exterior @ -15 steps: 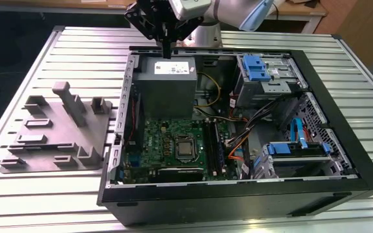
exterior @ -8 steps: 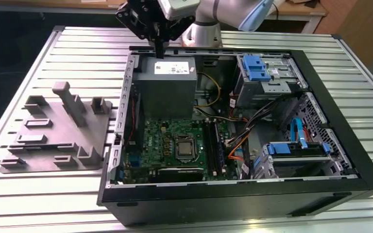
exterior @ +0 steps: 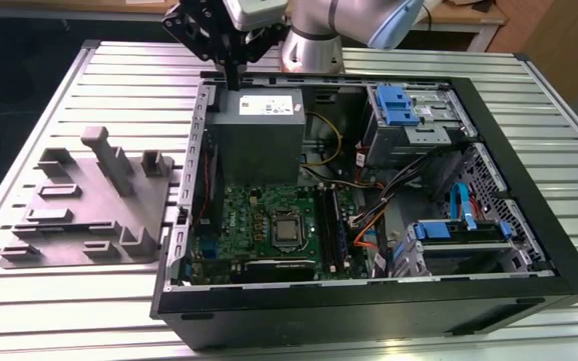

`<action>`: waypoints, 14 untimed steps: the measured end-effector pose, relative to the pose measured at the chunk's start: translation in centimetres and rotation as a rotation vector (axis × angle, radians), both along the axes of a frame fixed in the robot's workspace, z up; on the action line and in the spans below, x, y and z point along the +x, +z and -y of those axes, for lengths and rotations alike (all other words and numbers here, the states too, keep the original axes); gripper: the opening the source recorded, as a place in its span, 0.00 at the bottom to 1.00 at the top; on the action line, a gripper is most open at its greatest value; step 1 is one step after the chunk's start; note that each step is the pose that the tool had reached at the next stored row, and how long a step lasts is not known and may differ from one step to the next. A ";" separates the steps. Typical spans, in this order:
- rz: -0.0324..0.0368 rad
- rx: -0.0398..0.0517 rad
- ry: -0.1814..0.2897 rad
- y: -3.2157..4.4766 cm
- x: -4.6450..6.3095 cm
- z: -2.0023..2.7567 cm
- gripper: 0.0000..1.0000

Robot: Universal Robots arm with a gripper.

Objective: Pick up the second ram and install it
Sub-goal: 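Reach for the second ram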

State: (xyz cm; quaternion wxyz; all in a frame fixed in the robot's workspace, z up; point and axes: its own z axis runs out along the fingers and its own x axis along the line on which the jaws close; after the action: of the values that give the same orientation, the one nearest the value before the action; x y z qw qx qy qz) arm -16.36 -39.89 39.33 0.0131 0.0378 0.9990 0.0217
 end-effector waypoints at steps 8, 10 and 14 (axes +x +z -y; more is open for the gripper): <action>0.0000 0.0000 0.000 0.00 -1.4 0.00 0.10; 0.0000 0.0000 0.000 -0.01 -1.7 0.00 0.10; 0.0001 0.0000 0.000 -0.01 -2.4 0.00 0.10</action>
State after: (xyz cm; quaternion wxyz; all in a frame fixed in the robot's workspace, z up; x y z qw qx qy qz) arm -18.78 -39.89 39.32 0.0132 0.0379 0.9990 0.0217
